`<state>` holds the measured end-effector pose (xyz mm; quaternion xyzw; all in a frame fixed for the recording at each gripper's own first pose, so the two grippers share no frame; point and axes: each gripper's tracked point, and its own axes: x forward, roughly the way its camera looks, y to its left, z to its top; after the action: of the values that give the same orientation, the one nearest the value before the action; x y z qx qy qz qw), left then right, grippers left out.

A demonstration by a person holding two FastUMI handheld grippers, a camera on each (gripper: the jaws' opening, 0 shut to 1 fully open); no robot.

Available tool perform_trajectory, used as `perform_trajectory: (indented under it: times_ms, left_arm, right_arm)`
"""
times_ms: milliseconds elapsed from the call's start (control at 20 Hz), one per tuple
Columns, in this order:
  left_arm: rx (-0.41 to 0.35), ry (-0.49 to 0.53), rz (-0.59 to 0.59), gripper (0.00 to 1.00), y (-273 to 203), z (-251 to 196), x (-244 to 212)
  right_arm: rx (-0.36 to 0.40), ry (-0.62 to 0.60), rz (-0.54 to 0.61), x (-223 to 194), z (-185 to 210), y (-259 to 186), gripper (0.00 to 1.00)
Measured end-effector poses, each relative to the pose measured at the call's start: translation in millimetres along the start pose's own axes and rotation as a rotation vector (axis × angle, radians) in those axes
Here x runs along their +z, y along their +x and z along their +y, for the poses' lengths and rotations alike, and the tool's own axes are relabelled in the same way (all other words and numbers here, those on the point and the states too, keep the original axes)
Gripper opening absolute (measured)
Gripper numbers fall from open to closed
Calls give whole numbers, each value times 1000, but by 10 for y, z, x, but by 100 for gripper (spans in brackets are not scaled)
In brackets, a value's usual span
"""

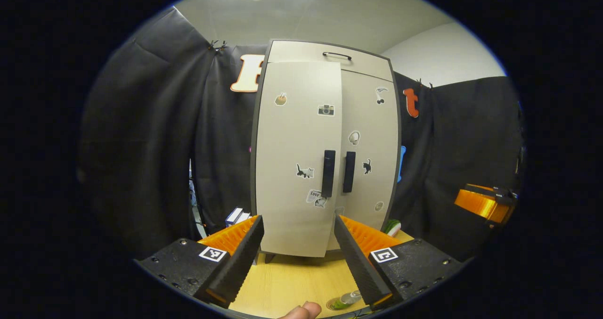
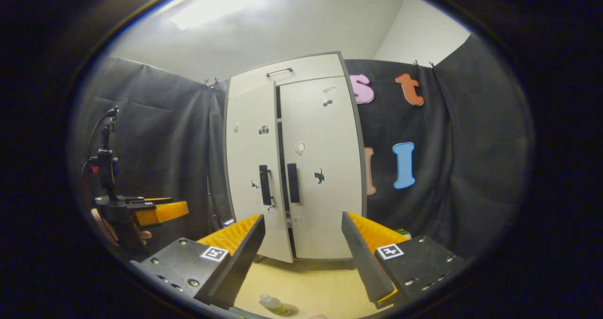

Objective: Grasp the bottle in the cabinet with the left hand and place it on the coaster, then close the right door with the right hand and the left door with the left hand.

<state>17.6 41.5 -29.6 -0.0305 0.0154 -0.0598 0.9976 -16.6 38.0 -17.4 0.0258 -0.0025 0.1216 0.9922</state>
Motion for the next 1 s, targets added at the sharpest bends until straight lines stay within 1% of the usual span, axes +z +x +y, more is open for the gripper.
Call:
perform_trajectory:
  times_ms: [100,150,200,250,300,350,550,650,800,950,1000]
  left_arm:
    - [5,12,-27,95,10,27,55]
    - [-2,16,-26,95,33,17,49]
    - [-1,16,-20,95,39,19,23]
    - [-1,11,-20,91,48,24,13]
    - [-14,5,-24,91,72,-4,19]
    - [-30,0,-26,95,95,-38,5]
    - [-56,30,16,95,216,-128,-119]
    - [-67,35,18,95,249,-171,-98]
    - [-78,48,-10,95,266,-244,0]
    - [-95,94,-15,95,267,-312,4]
    - [-90,110,-11,96,261,-301,-9]
  right_arm:
    - [10,-4,-29,95,41,25,98]
    - [3,-6,-30,125,37,41,97]
    - [-4,-7,-24,116,24,45,98]
    - [-9,-11,-21,125,19,49,98]
    - [-16,-17,-21,142,16,45,97]
    - [-24,-22,-20,147,6,42,98]
    - [-60,-53,-15,77,-39,16,99]
    - [-72,-73,-5,21,-48,-1,99]
    - [-65,-82,-18,39,-18,-24,97]
    - [-58,-70,-36,77,13,-37,99]
    - [-53,-51,-45,99,48,-33,97]
